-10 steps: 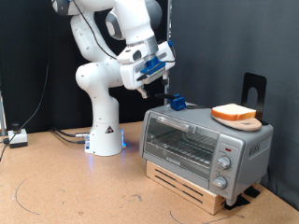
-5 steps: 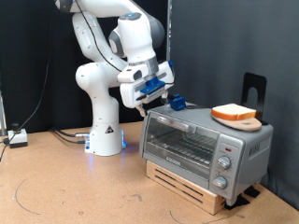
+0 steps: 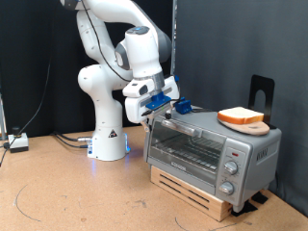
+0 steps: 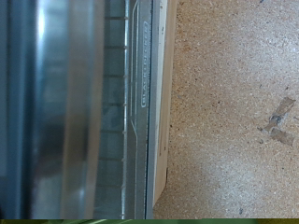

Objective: Make a piece of toast with the oven

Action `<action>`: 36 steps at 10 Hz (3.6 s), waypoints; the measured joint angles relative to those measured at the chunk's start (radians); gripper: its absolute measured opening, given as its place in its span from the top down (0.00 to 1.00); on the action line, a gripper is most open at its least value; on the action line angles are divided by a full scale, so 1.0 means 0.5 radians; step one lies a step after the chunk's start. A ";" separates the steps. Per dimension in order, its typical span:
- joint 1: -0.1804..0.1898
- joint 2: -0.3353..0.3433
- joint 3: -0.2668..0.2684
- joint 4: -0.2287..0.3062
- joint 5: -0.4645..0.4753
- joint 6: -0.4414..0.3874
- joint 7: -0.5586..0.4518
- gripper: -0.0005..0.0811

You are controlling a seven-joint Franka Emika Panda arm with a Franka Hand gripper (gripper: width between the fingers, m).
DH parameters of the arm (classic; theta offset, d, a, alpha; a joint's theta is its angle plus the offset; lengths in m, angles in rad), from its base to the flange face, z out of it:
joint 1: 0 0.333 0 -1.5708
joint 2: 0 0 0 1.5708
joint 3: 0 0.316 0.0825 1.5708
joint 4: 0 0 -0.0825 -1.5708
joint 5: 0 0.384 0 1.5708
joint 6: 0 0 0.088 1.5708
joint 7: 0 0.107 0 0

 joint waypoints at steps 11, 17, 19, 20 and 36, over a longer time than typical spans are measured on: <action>-0.179 0.516 -0.032 0.168 -0.059 0.391 0.040 0.00; -0.173 0.758 -0.058 0.363 0.212 0.426 -0.175 0.00; -0.174 0.783 -0.058 0.388 0.216 0.421 -0.182 0.00; -0.175 0.792 -0.058 0.394 0.215 0.421 -0.182 0.00; -0.300 1.274 -0.079 0.614 0.016 0.667 0.050 0.00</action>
